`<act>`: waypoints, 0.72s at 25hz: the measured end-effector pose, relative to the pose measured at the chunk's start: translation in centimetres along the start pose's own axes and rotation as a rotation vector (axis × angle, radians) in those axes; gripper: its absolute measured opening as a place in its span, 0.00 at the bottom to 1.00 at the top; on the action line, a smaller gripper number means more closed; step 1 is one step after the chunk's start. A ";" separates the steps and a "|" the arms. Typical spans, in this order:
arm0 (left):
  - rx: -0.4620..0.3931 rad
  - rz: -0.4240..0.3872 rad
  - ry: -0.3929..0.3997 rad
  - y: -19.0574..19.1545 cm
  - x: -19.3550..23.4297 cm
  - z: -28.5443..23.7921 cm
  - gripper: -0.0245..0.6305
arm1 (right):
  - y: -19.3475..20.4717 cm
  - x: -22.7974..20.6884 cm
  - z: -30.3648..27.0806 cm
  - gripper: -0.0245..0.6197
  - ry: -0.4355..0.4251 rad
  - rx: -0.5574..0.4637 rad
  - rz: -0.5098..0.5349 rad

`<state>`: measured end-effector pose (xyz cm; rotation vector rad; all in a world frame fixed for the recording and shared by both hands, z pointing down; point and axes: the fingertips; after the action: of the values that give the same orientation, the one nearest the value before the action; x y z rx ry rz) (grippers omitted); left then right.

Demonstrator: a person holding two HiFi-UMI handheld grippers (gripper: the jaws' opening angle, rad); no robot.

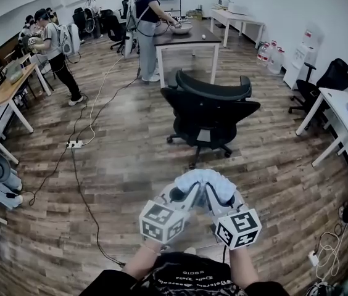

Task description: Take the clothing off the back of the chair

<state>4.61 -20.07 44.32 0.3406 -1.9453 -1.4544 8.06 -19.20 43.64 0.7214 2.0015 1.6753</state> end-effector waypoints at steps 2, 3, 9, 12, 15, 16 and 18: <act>0.004 0.003 0.003 -0.2 0.4 0.3 0.08 | -0.2 0.4 -0.3 0.09 0.013 0.008 -0.007; 0.009 0.006 0.009 -0.3 0.5 0.4 0.08 | -0.2 0.5 -0.4 0.09 0.018 0.013 -0.013; 0.007 0.023 0.034 -0.6 1.1 1.0 0.07 | -0.4 1.3 -1.0 0.09 0.024 0.010 -0.054; 0.011 0.020 0.041 -0.7 1.6 1.3 0.07 | -0.4 1.7 -1.5 0.10 0.020 0.009 -0.076; 0.014 0.016 0.048 -0.8 1.9 1.7 0.08 | -0.5 2.1 -1.8 0.10 0.035 0.016 -0.062; 0.013 0.013 0.050 -0.8 1.9 1.8 0.08 | -0.5 2.2 -1.9 0.10 0.046 0.021 -0.043; 0.009 0.014 0.054 -1.0 2.1 1.9 0.07 | -0.7 2.4 -2.1 0.09 0.063 0.028 -0.010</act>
<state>1.59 -20.18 43.89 0.3667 -1.9082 -1.4133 4.78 -19.40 43.33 0.6751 2.0722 1.6869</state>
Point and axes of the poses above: the fingertips, and each gripper's own axes: z backward along the fingers, x to its left, y out of its underside, and after that the axes turned 7 degrees about z, right-handed
